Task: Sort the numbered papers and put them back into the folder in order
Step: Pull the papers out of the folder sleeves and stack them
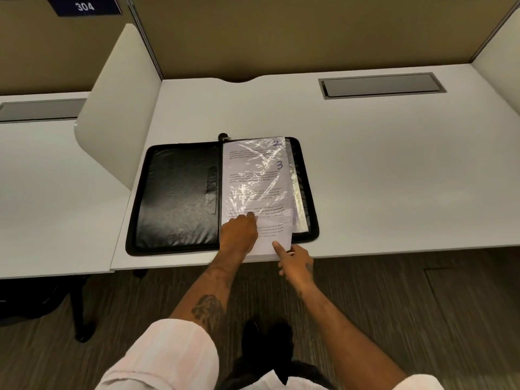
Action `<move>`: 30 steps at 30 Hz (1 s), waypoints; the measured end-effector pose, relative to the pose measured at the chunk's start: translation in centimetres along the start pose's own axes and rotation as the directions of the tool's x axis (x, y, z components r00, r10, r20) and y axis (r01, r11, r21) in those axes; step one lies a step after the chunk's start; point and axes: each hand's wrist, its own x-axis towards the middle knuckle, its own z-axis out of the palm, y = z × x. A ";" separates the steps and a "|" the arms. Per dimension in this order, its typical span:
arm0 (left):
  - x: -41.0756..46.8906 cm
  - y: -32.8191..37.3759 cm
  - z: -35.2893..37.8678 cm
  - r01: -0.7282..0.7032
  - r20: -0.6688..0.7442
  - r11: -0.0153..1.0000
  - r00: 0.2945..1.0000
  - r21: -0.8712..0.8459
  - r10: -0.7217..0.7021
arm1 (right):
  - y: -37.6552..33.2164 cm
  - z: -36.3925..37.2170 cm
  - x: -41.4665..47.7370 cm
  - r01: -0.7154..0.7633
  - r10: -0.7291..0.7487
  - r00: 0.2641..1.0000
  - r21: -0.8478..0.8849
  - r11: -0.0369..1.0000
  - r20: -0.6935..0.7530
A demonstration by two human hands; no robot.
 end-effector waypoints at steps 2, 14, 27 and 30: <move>-0.3 -0.1 0.0 -0.011 -0.025 1.000 1.000 -0.003 0.010 | -0.5 0.3 0.0 0.063 -0.067 0.996 0.062 0.996 0.052; -1.0 -0.3 -3.0 -0.073 -0.159 0.996 0.984 0.051 0.080 | -2.6 2.2 -1.4 0.364 -0.406 0.912 -0.343 0.866 -0.056; -2.6 -5.0 -7.8 0.138 -0.268 0.937 0.936 -0.322 -0.230 | -5.5 2.8 -11.0 0.807 -0.964 0.251 -0.567 0.163 0.081; -3.5 -6.9 -7.6 0.225 -0.250 0.895 0.908 -0.385 -0.335 | -8.7 2.1 -13.6 0.847 -0.976 0.148 -0.530 0.043 0.157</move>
